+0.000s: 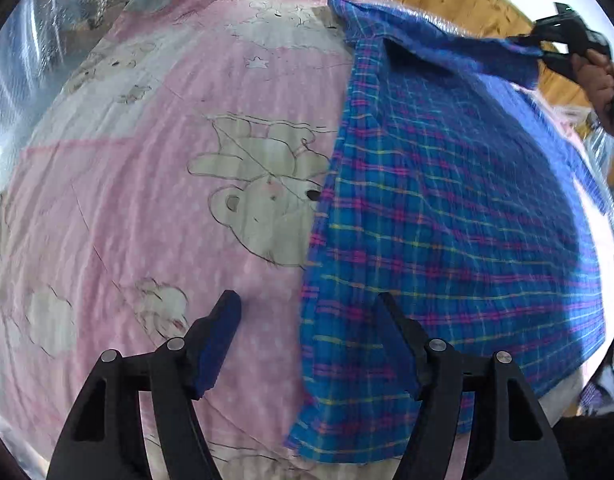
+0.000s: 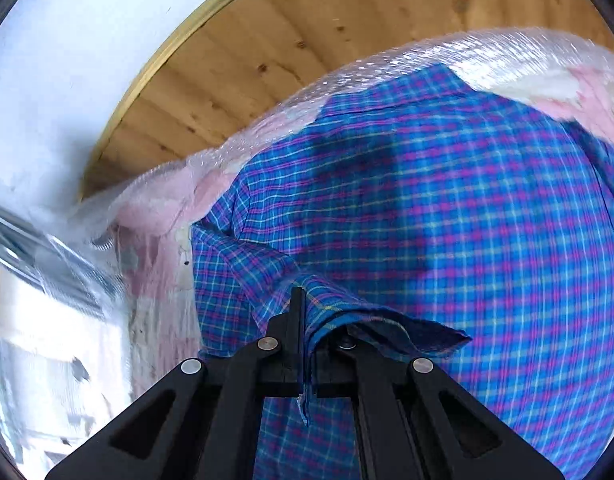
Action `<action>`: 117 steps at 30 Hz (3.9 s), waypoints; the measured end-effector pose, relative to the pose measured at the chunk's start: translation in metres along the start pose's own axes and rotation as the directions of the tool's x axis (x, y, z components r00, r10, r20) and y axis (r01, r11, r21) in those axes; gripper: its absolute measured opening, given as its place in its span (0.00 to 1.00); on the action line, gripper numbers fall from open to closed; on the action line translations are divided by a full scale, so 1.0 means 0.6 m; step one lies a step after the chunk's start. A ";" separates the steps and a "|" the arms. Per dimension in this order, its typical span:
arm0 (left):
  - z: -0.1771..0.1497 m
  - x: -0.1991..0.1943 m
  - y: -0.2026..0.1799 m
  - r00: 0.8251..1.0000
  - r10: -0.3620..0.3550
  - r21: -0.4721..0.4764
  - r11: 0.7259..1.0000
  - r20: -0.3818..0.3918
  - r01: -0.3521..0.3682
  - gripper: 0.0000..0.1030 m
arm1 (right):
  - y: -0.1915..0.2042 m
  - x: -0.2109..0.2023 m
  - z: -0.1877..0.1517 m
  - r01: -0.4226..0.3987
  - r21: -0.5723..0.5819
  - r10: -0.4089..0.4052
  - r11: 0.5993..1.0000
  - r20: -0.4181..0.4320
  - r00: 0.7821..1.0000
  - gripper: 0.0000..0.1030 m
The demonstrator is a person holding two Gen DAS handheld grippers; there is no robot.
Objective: Fold clothes
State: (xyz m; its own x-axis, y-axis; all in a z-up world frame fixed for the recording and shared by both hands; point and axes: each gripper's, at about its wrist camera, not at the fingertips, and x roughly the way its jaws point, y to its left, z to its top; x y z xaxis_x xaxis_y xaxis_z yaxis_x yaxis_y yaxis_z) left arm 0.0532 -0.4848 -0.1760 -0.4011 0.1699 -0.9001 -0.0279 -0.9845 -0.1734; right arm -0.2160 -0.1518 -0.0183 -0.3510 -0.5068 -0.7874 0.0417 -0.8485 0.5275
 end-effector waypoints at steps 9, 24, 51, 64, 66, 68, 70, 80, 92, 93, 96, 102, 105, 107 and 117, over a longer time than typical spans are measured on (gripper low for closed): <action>-0.003 -0.012 -0.005 0.999 0.029 -0.039 0.999 -0.035 -0.030 0.12 | -0.287 0.035 0.016 -0.348 0.740 0.292 0.575 0.212 0.933 0.52; -0.027 -0.010 0.001 0.996 0.087 -0.077 0.993 -0.013 -0.088 0.15 | -0.187 0.095 0.058 0.229 -0.291 -0.230 0.929 0.032 0.973 0.61; -0.022 -0.147 -0.244 0.987 0.003 0.340 0.939 0.158 -0.057 0.04 | -0.371 -0.312 0.160 -0.007 0.185 -0.045 0.983 0.275 0.960 0.01; -0.045 -0.041 -0.334 0.924 -0.330 0.321 0.869 -0.191 0.377 0.04 | -0.416 -0.313 0.155 -0.101 0.323 0.002 0.941 0.292 0.957 0.01; -0.021 -0.087 -0.327 0.891 -0.419 0.302 0.838 -0.176 0.454 0.06 | -0.420 -0.332 0.154 -0.095 0.332 -0.015 0.939 0.313 0.950 0.01; 0.014 -0.119 -0.314 0.881 -0.451 0.308 0.825 -0.143 0.473 0.06 | -0.430 -0.346 0.149 -0.081 0.353 -0.042 0.932 0.328 0.944 0.01; 0.064 -0.141 -0.292 0.896 -0.436 0.333 0.835 -0.087 0.438 0.06 | -0.441 -0.355 0.136 -0.042 0.379 -0.093 0.924 0.332 0.939 0.01; 0.498 0.136 -0.184 0.963 -0.271 0.249 0.932 -0.003 0.263 0.08 | -0.443 -0.306 0.028 0.051 0.475 -0.184 0.878 0.237 0.954 0.01; 0.763 0.415 -0.241 0.890 -0.450 0.166 0.874 -0.073 0.456 0.15 | -0.386 -0.306 -0.043 0.108 0.410 -0.225 0.906 0.250 0.942 0.01; 0.771 0.425 -0.247 0.887 -0.455 0.179 0.868 -0.083 0.462 0.14 | -0.384 -0.316 -0.047 0.102 0.413 -0.227 0.905 0.267 0.936 0.01; 0.789 0.432 -0.269 0.914 -0.399 0.289 0.869 -0.070 0.401 0.02 | -0.377 -0.351 -0.060 0.073 0.431 -0.228 0.899 0.319 0.920 0.01; 0.825 0.394 -0.253 0.923 -0.382 0.286 0.890 0.045 0.354 0.01 | -0.318 -0.385 -0.072 0.041 0.367 -0.180 0.929 0.354 0.918 0.01; 0.842 0.378 -0.211 0.876 -0.476 0.162 0.873 0.077 0.460 0.02 | -0.272 -0.397 -0.070 0.053 0.289 -0.164 0.956 0.375 0.912 0.01; 0.835 0.364 -0.208 0.854 -0.515 0.170 0.850 0.068 0.499 0.02 | -0.246 -0.403 -0.068 0.076 0.252 -0.174 0.965 0.391 0.904 0.01; 0.715 0.388 -0.355 0.824 -0.526 0.415 0.716 -0.209 0.562 0.03 | -0.218 -0.451 -0.103 0.038 0.306 -0.192 0.951 0.493 0.849 0.01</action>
State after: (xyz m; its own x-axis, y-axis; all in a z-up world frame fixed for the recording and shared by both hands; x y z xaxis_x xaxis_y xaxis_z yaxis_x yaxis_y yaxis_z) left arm -0.4268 -0.2546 -0.1773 -0.1251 0.6673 -0.7342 -0.6250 -0.6277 -0.4641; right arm -0.0686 0.0870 0.1058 -0.7669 -0.1919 -0.6124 -0.2599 -0.7796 0.5698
